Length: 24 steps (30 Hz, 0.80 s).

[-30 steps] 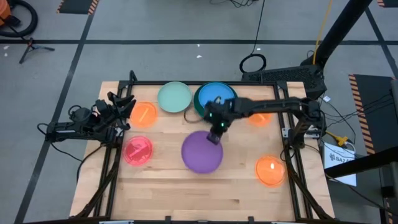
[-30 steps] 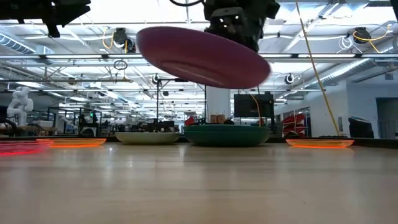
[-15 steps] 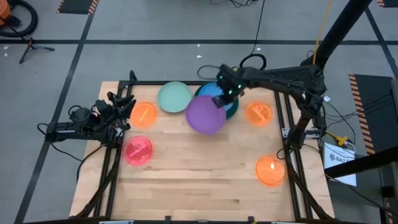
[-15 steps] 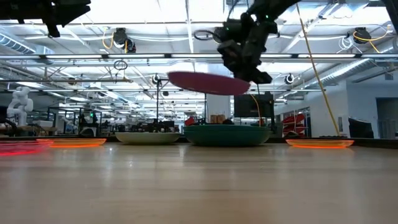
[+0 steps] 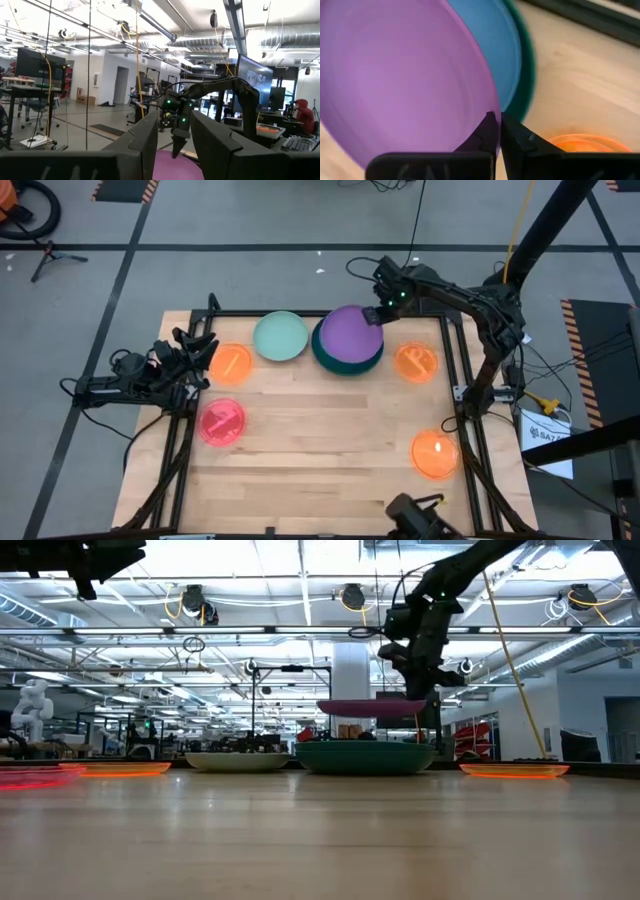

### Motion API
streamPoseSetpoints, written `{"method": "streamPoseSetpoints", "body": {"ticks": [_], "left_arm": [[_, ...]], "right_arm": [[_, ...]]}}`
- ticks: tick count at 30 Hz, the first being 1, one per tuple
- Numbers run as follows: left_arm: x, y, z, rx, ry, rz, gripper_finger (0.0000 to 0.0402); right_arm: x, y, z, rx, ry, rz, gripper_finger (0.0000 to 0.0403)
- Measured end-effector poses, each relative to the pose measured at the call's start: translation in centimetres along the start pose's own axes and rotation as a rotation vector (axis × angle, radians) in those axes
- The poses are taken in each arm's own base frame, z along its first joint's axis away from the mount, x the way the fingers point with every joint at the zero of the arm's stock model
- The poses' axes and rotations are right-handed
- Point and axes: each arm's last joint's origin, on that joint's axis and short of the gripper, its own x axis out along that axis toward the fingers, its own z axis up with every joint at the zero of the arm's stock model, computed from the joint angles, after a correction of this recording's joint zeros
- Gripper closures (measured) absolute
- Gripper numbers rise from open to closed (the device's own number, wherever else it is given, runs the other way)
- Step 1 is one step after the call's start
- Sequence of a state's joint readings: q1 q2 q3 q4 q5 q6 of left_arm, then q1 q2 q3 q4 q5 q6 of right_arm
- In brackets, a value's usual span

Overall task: Stack plastic plates
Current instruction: Stack the violet plate on the blue plate

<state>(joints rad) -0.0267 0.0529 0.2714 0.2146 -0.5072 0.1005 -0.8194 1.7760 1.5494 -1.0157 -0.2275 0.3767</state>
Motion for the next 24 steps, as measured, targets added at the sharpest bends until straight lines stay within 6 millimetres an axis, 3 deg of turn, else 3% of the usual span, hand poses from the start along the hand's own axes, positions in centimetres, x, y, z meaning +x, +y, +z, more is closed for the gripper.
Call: {"method": "streamPoseSetpoints", "body": {"ticks": [8,16,24], "left_arm": [[0.0,0.0,0.0,0.001,0.0,0.0,0.0279],[0.0,0.0,0.0,0.0,0.0,0.0,0.0279],[0.0,0.0,0.0,0.001,0.001,0.0,0.0279]], "right_arm": [[1.8,-1.8,1.1,0.046,-0.007,-0.161,0.0397],[2.1,-1.8,1.3,0.04,-0.013,-0.161,0.0391],[2.2,-1.7,1.2,0.04,-0.013,-0.161,0.0335]]}}
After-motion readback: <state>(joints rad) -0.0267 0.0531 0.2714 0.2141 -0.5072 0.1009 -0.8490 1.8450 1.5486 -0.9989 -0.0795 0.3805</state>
